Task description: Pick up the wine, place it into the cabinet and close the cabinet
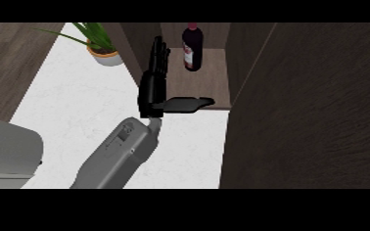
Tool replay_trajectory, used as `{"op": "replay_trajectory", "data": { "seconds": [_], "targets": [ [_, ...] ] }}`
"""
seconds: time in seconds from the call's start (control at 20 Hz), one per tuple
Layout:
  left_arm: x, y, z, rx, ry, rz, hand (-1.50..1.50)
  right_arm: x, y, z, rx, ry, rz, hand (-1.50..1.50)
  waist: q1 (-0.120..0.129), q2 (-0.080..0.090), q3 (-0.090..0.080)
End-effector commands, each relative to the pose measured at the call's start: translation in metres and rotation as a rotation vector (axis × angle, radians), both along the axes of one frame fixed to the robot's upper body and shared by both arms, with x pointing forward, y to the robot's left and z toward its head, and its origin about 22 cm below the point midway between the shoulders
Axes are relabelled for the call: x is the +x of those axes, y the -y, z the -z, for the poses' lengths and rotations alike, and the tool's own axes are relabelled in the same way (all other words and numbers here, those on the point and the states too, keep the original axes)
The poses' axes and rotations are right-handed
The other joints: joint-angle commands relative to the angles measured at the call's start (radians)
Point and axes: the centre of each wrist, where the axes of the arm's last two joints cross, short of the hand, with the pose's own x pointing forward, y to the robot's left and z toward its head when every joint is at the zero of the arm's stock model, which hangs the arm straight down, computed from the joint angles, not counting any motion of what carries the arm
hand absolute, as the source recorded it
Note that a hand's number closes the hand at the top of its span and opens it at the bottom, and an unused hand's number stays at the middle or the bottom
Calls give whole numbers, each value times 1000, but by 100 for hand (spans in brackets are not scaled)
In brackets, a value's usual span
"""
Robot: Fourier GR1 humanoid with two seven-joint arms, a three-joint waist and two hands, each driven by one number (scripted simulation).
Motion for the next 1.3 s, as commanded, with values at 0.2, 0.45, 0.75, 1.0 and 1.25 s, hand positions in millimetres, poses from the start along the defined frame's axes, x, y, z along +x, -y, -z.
{"op": "replay_trajectory", "data": {
  "seconds": [0.2,0.45,0.75,1.0,1.25],
  "targets": [
    [-70,0,-1,-44,7,16,-150,-39,5,-39,51,93,-27,-150,-7,6,-1],
    [-104,-19,-5,-81,35,18,-150,-37,10,-31,-3,68,-49,-150,-17,10,0],
    [-146,-42,4,-63,16,7,-150,-36,4,-31,-181,6,-284,150,-5,7,-1],
    [-159,-65,4,-39,27,-11,-150,-37,-16,-24,-144,-31,-474,150,-4,11,-1],
    [-171,-110,-1,0,23,-28,-150,-54,-21,-35,-152,-12,-514,150,-5,7,-4]
  ]
}}
